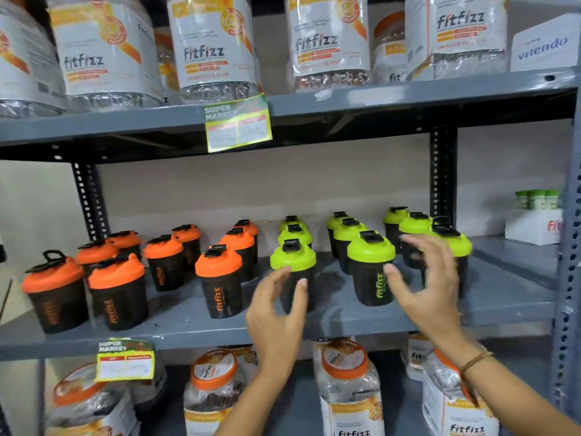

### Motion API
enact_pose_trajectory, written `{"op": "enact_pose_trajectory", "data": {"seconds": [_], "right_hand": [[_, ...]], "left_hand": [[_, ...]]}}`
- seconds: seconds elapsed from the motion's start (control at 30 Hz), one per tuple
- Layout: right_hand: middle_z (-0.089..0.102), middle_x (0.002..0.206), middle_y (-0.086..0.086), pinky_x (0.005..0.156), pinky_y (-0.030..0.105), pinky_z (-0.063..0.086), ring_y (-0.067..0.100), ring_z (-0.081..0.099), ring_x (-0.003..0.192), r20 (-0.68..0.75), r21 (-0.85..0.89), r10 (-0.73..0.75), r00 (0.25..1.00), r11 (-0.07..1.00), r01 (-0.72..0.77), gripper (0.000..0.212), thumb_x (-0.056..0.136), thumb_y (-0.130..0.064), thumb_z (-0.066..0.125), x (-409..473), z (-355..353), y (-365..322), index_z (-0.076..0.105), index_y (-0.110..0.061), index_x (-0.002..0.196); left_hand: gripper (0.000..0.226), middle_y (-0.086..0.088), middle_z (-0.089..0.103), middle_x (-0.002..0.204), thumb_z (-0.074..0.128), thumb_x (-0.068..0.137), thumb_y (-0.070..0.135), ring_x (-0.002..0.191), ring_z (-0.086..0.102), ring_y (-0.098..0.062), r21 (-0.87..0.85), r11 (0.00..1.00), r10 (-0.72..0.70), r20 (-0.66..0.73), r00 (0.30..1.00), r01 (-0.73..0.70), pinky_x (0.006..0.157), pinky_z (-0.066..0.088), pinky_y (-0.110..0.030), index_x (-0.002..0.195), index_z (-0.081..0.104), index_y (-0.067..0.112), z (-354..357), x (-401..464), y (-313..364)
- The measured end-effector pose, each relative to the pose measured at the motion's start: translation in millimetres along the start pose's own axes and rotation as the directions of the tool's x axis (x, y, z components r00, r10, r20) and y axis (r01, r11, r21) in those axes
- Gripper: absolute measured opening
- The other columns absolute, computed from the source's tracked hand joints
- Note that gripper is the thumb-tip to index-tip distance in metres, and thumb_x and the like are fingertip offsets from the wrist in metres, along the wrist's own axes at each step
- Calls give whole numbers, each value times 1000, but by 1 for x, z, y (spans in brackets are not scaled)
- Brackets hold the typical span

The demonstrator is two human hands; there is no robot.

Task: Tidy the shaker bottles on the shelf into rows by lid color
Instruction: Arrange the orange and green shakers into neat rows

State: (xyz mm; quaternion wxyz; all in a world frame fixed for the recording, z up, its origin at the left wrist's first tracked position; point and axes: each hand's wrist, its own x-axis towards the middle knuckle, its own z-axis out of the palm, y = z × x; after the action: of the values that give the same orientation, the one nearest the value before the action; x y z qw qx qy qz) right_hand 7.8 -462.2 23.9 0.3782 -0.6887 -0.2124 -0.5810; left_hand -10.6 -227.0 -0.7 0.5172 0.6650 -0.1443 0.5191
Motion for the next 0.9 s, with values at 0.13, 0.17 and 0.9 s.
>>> {"op": "enact_pose_trajectory", "data": {"seconds": [0.13,0.17,0.9], "right_hand": [[43,137,-16,103,15,43,-4,47,128,409,157,210,888,942,-296,70,80,-46,71,-16,60,-38,42,-35,143],[39,144,-13,109,18,39,-5,43,132,479,142,279,832,911,-387,81,79,-47,74,-23,74,-39,34,-36,148],[62,132,-4,101,39,49,17,59,119,602,-146,539,589,799,-583,93,61,-57,87,-22,131,-46,41,-27,136]], "left_hand": [[70,8,42,138,77,76,36,130,43,-13,142,988,-35,-181,983,62,106,38,-29,135,41,28,-53,35,-24],[82,2,37,143,79,74,38,134,39,-17,199,970,-102,-182,978,138,107,34,-32,141,33,25,-67,43,-33],[63,4,72,112,81,56,61,102,66,-18,438,793,-593,393,703,424,90,52,-42,109,62,32,-121,91,-98]]}}
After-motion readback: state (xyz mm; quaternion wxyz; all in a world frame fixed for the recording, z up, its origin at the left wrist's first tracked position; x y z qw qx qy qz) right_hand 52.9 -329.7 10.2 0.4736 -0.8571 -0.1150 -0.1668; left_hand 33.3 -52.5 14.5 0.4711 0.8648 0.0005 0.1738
